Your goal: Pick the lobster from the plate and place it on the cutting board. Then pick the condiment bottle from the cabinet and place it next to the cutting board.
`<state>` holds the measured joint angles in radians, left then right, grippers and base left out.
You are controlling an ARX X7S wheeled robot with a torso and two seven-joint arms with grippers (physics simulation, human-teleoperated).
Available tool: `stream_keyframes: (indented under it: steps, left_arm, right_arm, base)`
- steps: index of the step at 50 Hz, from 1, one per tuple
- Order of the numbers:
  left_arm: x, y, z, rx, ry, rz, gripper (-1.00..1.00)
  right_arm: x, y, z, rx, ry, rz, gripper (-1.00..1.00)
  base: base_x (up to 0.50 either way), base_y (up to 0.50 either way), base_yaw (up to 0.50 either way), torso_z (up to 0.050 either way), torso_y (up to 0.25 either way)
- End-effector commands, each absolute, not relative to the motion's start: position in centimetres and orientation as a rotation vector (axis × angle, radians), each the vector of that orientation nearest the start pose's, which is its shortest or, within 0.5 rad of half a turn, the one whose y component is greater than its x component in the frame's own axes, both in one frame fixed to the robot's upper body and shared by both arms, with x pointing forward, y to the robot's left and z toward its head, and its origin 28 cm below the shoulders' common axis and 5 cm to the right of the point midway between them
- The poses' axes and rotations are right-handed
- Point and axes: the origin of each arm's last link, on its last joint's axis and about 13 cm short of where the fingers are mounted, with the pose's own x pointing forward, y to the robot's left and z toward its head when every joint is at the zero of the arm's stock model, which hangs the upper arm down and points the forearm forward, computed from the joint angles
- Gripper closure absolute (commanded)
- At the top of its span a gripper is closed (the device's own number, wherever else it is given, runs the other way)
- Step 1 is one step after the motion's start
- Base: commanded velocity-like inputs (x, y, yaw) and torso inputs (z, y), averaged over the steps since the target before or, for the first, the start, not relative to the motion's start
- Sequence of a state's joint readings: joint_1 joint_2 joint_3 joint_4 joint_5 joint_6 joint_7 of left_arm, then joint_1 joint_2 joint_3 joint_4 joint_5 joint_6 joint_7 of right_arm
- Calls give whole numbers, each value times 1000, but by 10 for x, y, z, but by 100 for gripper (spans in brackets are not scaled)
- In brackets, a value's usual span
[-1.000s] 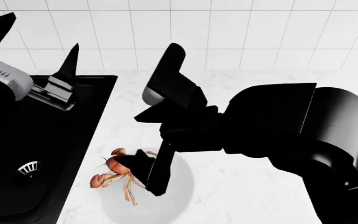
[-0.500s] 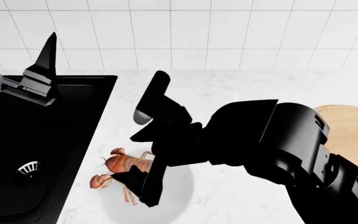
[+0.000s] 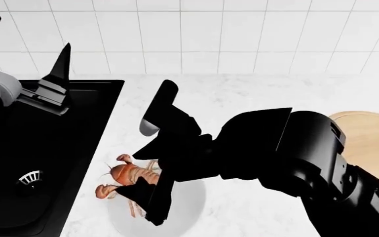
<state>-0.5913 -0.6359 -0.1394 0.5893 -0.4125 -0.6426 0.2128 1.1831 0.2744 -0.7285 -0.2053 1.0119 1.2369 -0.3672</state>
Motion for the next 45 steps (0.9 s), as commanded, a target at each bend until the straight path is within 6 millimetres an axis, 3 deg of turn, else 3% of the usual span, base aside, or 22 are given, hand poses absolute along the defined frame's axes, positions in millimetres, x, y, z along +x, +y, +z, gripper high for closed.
stream_keyframes:
  steps: [1,19,33,40,45]
  left_arm:
    - [242,317,264,366,-489,-205,-100]
    - [240,316,267,368,-493,-203,-100]
    - [243,315,264,366,-494,-204,-100]
    - [238,317,269,356,-514,-185,-100]
    - [223,325,288,312,-601,-107,-100]
  right_arm:
    - [292,-30,225,-400,493,1238,100]
    - [290,-37,235,-430,474,1171,100]
    - [269,-59,301,-396,225,1084,100]
    - [257,-78,318,-380,158,992,100]
    - [254,-94,318,-365,160,910,100]
  base:
    - [0,0,0,0,0]
    - [1,0,0,0,0]
    - [0,0,0,0,0]
    - [0,0,0,0,0]
    - [0,0,0,0,0]
